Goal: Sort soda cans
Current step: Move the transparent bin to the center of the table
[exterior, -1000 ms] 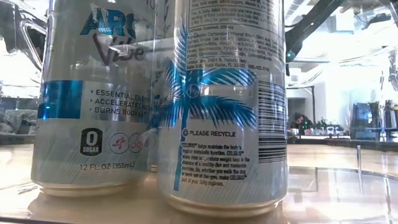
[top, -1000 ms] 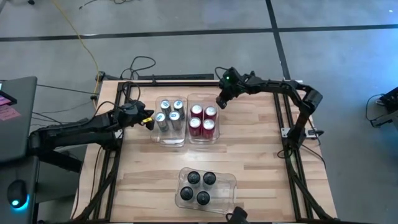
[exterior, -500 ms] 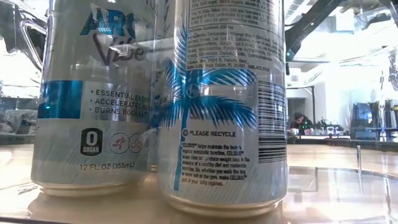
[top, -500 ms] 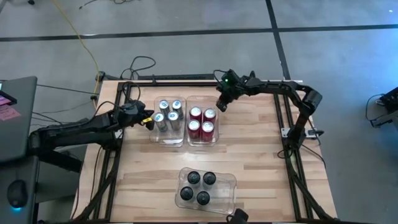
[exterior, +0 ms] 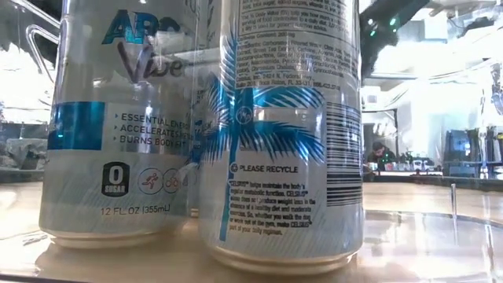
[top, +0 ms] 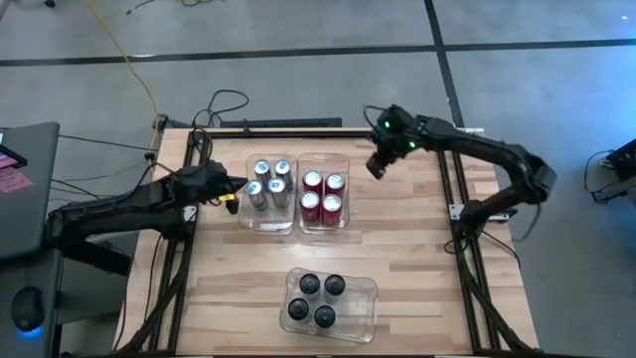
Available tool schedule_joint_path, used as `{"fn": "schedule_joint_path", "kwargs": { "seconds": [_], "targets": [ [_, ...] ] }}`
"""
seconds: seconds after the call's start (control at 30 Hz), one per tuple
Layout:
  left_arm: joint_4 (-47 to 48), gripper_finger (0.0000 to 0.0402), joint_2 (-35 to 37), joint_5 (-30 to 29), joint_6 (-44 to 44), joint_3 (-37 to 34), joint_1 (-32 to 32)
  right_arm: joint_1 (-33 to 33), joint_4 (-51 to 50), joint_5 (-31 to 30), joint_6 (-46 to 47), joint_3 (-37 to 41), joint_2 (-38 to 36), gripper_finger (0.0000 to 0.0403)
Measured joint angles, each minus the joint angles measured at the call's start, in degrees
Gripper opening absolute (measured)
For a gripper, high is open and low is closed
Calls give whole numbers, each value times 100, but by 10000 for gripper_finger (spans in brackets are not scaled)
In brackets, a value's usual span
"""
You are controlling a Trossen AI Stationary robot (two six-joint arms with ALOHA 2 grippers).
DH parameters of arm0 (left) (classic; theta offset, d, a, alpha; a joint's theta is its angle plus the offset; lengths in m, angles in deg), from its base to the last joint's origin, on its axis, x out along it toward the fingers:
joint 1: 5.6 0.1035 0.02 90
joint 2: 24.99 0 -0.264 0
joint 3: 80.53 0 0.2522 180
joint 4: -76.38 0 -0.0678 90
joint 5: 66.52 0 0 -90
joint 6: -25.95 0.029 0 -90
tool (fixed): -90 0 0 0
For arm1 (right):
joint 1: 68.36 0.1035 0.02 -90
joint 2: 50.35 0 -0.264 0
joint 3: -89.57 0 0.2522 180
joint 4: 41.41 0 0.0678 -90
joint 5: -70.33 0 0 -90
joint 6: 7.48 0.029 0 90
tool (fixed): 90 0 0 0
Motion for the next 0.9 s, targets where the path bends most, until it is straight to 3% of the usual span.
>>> {"fn": "schedule_joint_path", "kwargs": {
  "seconds": [0.17, 0.3, 0.47, 0.63, 0.73, 0.9],
  "targets": [
    [-1, 0, 324, 0, 317, 13, -600, 866, -1076, -75, 477, 226, -796, 76],
    [-225, 0, 376, 2, 470, 13, -1130, 2090, -1274, -652, 1446, 548, -1450, 70],
    [-790, 0, 350, -36, 465, 13, -1663, 3966, -1014, -1500, 2819, 751, -1965, 62],
    [-951, 0, 279, -169, 283, 13, -2058, 5553, -435, -1873, 3020, 772, -1854, 61],
    [-1056, 0, 157, -269, 211, 14, -2213, 5965, -73, -1983, 3039, 772, -1621, 66],
    [-1473, 0, -264, -350, 195, 15, -2387, 6018, 88, -2063, 3389, 761, -1141, 105]
  ]
}}
